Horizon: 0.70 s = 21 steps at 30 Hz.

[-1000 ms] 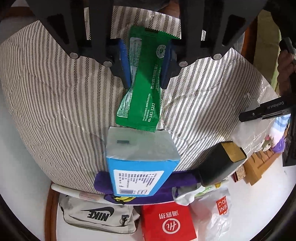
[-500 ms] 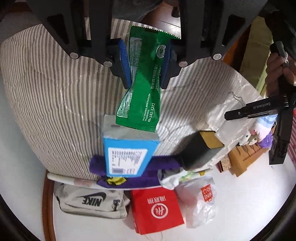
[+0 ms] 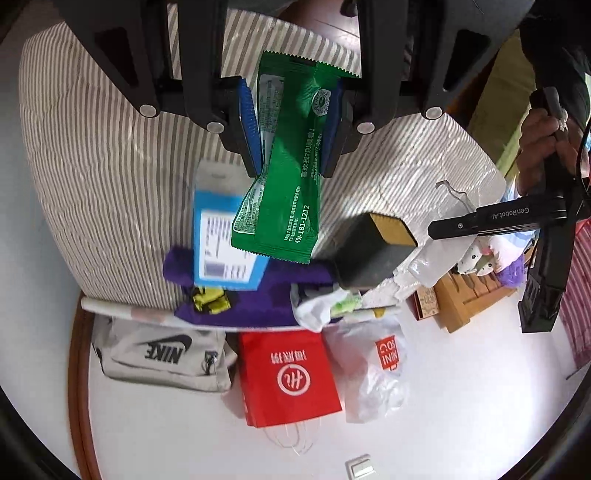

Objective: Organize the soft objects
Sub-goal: 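Carry the mesh bag and green packet onto the purple towel and open both tools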

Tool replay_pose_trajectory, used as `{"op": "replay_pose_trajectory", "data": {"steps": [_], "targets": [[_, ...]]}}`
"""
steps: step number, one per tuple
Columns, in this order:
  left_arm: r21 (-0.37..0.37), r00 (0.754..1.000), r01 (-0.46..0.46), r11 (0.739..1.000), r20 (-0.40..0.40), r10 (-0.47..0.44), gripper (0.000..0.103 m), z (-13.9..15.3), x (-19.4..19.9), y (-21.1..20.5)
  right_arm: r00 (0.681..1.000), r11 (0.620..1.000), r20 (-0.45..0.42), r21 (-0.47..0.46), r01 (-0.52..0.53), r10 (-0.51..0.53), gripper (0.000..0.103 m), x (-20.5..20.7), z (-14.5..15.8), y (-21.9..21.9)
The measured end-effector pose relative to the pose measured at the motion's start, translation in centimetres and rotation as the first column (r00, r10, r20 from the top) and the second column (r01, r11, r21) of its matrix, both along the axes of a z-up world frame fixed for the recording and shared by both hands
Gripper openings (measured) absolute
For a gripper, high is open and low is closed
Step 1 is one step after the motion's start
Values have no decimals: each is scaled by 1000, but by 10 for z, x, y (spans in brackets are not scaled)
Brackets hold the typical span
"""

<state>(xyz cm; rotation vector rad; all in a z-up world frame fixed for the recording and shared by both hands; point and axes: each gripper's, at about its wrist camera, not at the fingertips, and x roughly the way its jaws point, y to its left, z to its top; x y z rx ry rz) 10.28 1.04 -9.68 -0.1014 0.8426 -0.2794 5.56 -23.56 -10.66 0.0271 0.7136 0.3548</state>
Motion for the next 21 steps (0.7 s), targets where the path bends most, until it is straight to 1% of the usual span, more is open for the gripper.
{"op": "replay_pose_trajectory", "data": {"steps": [6, 11, 21], "targets": [[-14, 1000, 23, 1000, 5, -23, 18, 14, 22, -6, 1000, 1000, 23, 1, -17, 17, 32, 24, 17, 4], [-9, 999, 37, 999, 10, -37, 18, 23, 49, -12, 999, 1000, 34, 0, -19, 19, 32, 54, 28, 7], [-32, 998, 44, 999, -33, -45, 18, 22, 109, -15, 1000, 999, 11, 39, -17, 17, 32, 122, 42, 9]]}}
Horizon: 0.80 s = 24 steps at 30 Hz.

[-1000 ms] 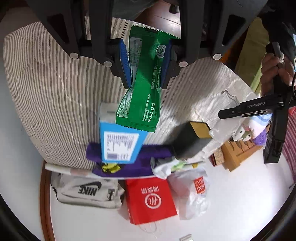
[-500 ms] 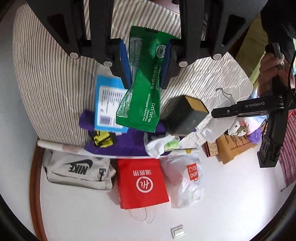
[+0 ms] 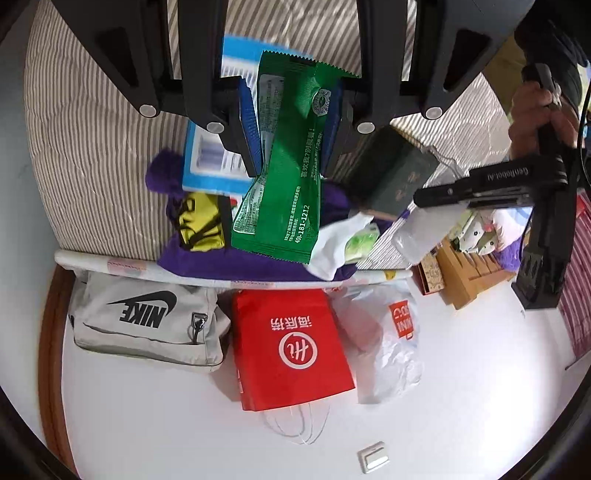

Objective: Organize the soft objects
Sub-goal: 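Carry the mesh bag and green packet onto the purple towel and open both tools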

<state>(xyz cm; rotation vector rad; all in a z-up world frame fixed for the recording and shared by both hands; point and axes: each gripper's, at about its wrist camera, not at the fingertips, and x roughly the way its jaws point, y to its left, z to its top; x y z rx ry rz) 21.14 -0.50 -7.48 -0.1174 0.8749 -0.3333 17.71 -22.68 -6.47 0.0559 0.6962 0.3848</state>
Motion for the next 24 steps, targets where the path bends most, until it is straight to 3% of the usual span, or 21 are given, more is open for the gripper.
{"op": "replay_pose_trajectory", "data": {"steps": [17, 24], "targets": [[8, 999, 19, 1000, -40, -19, 18, -11, 96, -18, 998, 999, -53, 34, 32, -30, 32, 104, -7, -6], [-26, 995, 42, 999, -86, -44, 18, -15, 131, -25, 995, 998, -94, 39, 40, -37, 33, 139, -17, -6]]}}
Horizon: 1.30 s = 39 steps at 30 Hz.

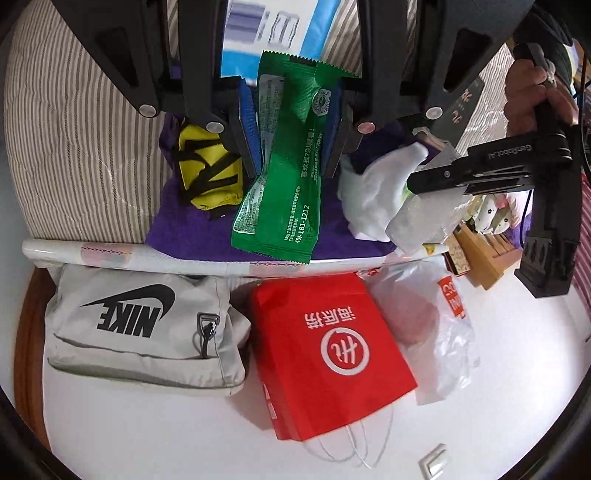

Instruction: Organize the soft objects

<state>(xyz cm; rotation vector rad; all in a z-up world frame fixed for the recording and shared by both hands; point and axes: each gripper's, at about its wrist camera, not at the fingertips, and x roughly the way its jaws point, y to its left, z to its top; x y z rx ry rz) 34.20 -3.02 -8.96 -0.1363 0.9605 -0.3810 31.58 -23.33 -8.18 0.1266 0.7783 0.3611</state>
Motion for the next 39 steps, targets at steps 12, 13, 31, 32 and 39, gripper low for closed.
{"op": "replay_pose_trajectory", "data": {"steps": [12, 13, 31, 32, 39], "targets": [[-10, 992, 14, 1000, -128, -15, 18, -33, 45, -19, 992, 998, -123, -51, -38, 32, 33, 49, -35, 13], [-9, 991, 13, 1000, -134, -14, 18, -35, 47, -19, 991, 998, -134, -56, -31, 23, 33, 51, -39, 12], [45, 990, 50, 998, -138, -43, 57, -39, 49, -31, 984, 998, -176, -67, -9, -3, 48, 58, -53, 11], [40, 990, 44, 998, -137, -38, 57, -38, 48, -29, 985, 998, -174, -67, -8, -3, 48, 56, -52, 11], [45, 994, 20, 999, -108, -15, 59, -25, 30, -20, 989, 997, -149, -74, -2, -10, 49, 39, -36, 13]]}}
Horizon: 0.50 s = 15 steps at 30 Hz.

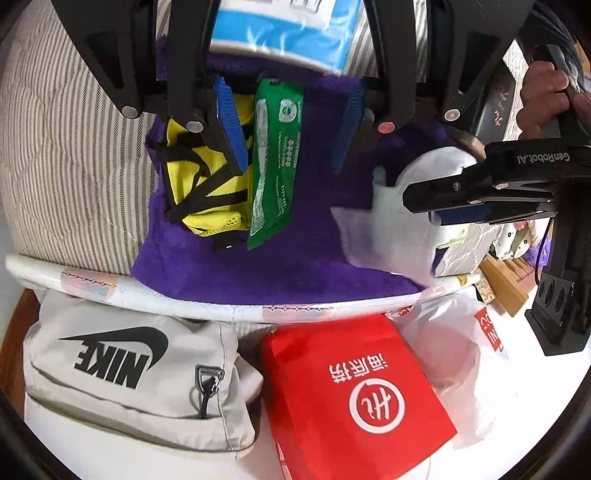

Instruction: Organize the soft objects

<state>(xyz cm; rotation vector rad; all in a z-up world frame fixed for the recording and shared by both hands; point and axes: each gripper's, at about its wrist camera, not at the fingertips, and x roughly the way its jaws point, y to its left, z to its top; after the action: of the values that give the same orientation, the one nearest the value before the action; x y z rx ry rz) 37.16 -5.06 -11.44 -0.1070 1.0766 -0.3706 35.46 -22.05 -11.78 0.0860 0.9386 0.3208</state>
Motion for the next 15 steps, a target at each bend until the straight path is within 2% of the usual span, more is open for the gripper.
{"op": "replay_pose_trajectory", "data": {"steps": [5, 7, 9, 13, 15], "targets": [[44, 999, -17, 999, 42, 15, 60, 13, -26, 6, 999, 1000, 35, 10, 12, -12, 55, -25, 17, 2], [72, 997, -34, 997, 78, 29, 60, 23, -43, 9, 998, 1000, 55, -3, 21, -21, 59, -39, 25, 3], [90, 993, -42, 995, 110, 32, 60, 32, -58, 11, 997, 999, 70, -19, 32, -30, 66, -52, 33, 5], [133, 981, -89, 987, 184, 63, 64, 53, -97, 16, 994, 999, 106, -23, 42, -39, 69, -87, 52, 6], [121, 976, -97, 988, 206, 70, 68, 63, -116, 21, 993, 998, 111, -33, 45, -41, 78, -102, 59, 8]]}}
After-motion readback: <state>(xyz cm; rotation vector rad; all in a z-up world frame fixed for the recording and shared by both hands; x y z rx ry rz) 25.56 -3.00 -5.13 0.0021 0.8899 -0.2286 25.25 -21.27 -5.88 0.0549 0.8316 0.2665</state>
